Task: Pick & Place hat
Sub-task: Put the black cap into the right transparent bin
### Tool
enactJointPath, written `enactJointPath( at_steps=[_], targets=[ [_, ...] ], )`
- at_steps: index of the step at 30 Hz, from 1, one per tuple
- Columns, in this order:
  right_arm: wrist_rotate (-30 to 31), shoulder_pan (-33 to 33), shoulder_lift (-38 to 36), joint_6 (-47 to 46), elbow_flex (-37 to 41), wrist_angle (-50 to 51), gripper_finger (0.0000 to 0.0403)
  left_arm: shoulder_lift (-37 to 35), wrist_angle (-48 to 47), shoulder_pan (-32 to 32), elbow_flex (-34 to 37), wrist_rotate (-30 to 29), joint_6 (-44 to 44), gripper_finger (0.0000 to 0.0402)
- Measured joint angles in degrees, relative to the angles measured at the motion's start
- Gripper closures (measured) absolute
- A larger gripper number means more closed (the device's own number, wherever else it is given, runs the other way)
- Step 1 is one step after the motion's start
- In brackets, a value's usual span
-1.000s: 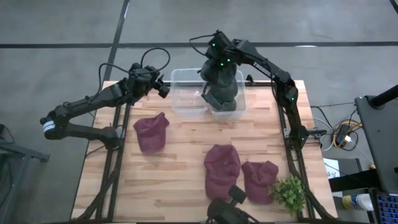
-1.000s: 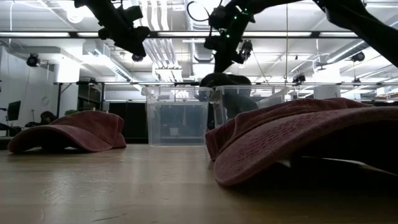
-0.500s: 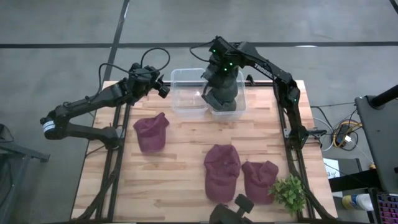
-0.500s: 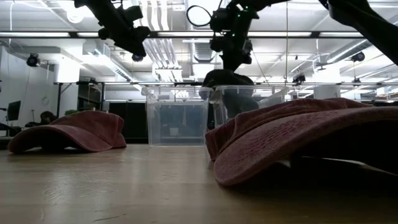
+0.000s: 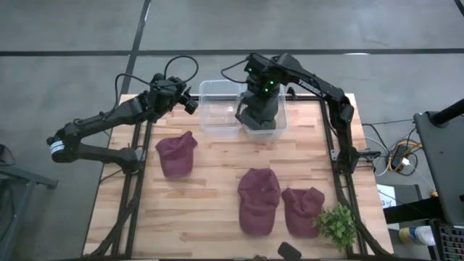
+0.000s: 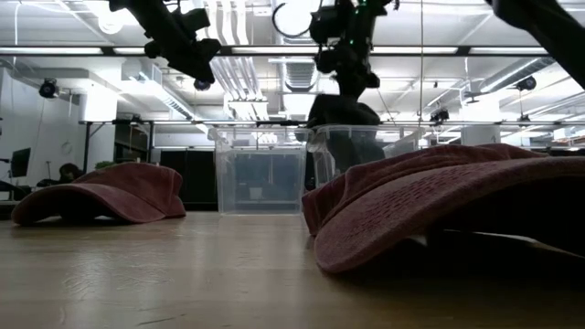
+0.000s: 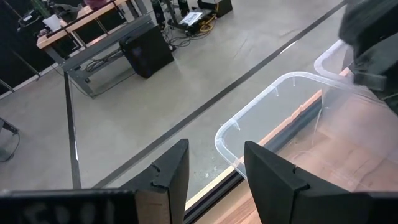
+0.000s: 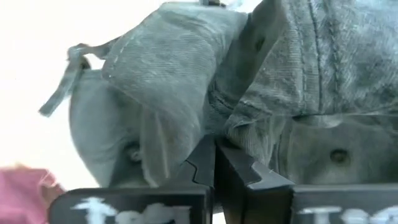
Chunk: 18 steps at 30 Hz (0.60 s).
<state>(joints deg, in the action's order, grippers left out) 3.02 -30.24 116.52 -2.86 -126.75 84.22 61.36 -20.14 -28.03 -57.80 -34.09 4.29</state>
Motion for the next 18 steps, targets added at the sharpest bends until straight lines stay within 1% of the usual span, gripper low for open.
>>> enactJointPath(
  at_steps=[5, 8, 15, 18],
  targets=[
    [0.01, 2.19, -3.46, -1.88, 1.81, 2.75, 0.0394, 0.0, 0.07, 0.0, 0.0, -0.02, 0.0, 0.0255],
    [-0.02, 3.74, -5.75, -2.92, 4.93, 2.78, 0.0394, 0.0, 0.2, 0.0, 0.0, -0.02, 0.01, 0.0255],
    [-0.36, 5.38, -8.49, -3.62, 17.57, -5.19, 0.0394, 0.0, 1.69, 0.0, 0.0, 0.01, -0.09, 0.0255],
    [-0.77, 5.44, -8.76, -3.32, 21.34, -7.58, 0.0394, 0.0, 2.09, 0.0, 0.0, 0.11, -0.24, 0.0255]
  ],
)
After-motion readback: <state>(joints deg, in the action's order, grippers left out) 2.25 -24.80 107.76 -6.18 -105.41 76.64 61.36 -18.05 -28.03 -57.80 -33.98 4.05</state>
